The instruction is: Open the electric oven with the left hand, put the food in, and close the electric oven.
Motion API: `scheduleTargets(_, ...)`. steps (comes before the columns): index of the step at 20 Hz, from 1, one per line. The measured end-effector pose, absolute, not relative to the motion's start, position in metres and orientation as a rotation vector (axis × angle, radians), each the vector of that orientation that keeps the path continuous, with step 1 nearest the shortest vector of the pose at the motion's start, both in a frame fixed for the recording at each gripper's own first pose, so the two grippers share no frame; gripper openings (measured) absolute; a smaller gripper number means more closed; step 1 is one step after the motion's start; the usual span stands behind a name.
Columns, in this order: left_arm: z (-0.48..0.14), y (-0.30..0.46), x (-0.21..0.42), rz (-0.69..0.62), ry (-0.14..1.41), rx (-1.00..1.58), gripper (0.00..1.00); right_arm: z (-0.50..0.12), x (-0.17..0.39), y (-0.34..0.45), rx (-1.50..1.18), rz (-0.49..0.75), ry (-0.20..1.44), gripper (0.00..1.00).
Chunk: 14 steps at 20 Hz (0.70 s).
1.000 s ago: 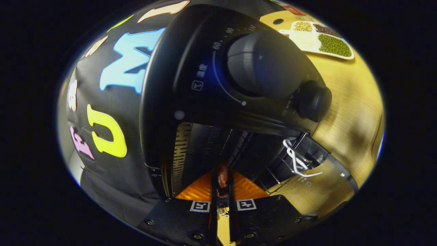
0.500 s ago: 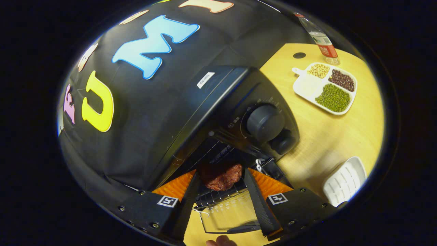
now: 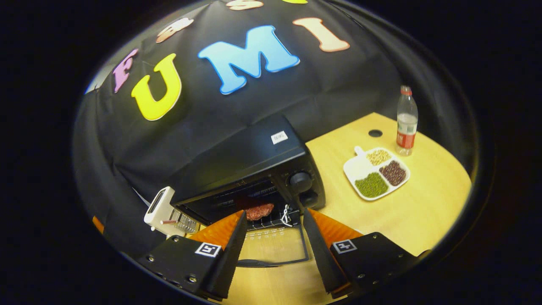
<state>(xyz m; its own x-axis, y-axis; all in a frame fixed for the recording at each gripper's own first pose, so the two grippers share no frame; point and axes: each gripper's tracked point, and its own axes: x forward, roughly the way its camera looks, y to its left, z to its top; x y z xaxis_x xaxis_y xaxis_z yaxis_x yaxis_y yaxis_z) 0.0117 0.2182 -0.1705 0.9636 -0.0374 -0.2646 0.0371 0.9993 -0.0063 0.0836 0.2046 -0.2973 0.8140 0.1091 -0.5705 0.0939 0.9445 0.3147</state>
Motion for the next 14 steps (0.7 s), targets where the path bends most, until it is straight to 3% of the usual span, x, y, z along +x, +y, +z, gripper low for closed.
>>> scheduleTargets(6, -0.209, 0.166, 0.008, -0.091, 0.332, 0.001, 0.97, -0.21, 0.065, 0.169, 0.169, 0.046, 0.425, 0.81)
scheduleTargets(9, -0.217, 0.143, 0.007, -0.119, 0.34, 0.002, 0.95, -0.17, 0.06, 0.15, 0.122, 0.037, 0.346, 0.96)
scheduleTargets(14, -0.26, 0.117, 0.001, -0.143, 0.426, 0.017, 0.95, -0.094, 0.054, 0.12, 0.113, 0.035, 0.191, 0.96)
